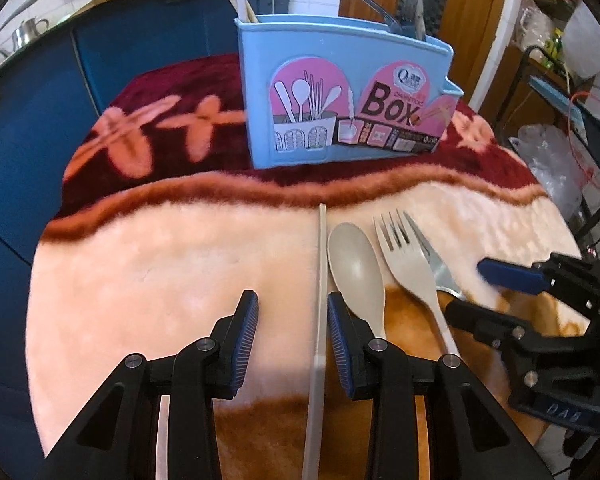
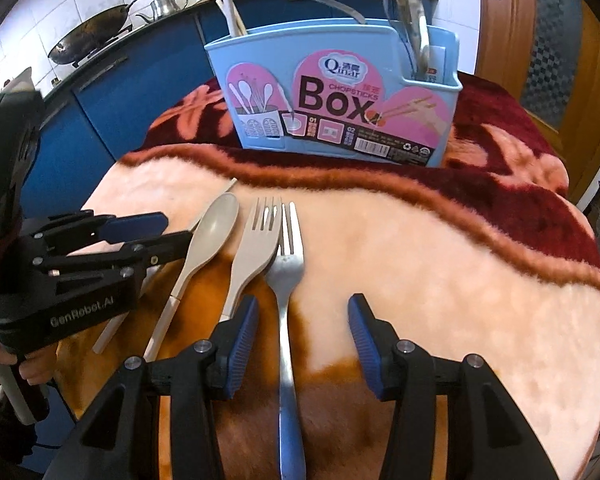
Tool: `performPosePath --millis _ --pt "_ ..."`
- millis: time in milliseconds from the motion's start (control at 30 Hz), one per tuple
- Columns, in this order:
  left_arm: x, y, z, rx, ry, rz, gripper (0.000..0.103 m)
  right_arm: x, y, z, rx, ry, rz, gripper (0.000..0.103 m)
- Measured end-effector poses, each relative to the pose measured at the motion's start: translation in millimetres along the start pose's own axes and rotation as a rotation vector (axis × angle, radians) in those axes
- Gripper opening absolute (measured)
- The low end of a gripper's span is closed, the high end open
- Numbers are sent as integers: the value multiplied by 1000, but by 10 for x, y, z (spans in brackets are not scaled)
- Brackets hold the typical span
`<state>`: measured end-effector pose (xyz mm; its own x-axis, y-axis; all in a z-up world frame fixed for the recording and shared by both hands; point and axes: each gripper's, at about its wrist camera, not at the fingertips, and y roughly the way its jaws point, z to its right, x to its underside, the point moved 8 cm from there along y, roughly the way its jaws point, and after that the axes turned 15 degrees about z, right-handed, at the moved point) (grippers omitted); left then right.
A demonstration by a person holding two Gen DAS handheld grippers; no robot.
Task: Organize utensils
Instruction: 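Grasp a white chopstick with the left tool while the right tool grasps a silver fork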
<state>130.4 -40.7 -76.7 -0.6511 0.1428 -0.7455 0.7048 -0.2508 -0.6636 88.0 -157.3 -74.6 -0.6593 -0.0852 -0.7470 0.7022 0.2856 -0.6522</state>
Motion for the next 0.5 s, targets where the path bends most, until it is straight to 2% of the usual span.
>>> performPosePath --millis 67,167,233,267,300,400,500 --pt "-23 34 -22 5 -24 0 36 -2 15 -9 15 -22 -1 48" --pt "-43 66 -15 1 -16 2 36 -20 39 -14 46 -64 3 32" --pt "-39 63 -2 -2 -3 6 31 -36 34 13 64 -72 6 13" --pt "-40 51 2 -3 8 13 21 -44 28 46 71 -66 7 12" --pt "-40 42 -3 -2 11 17 16 -46 23 76 68 -50 4 10" --pt "-15 0 -61 0 -14 12 10 -63 -4 176 71 -6 -5 10" --pt "26 -39 -147 -8 -25 -5 9 -63 -27 250 72 9 -20 10"
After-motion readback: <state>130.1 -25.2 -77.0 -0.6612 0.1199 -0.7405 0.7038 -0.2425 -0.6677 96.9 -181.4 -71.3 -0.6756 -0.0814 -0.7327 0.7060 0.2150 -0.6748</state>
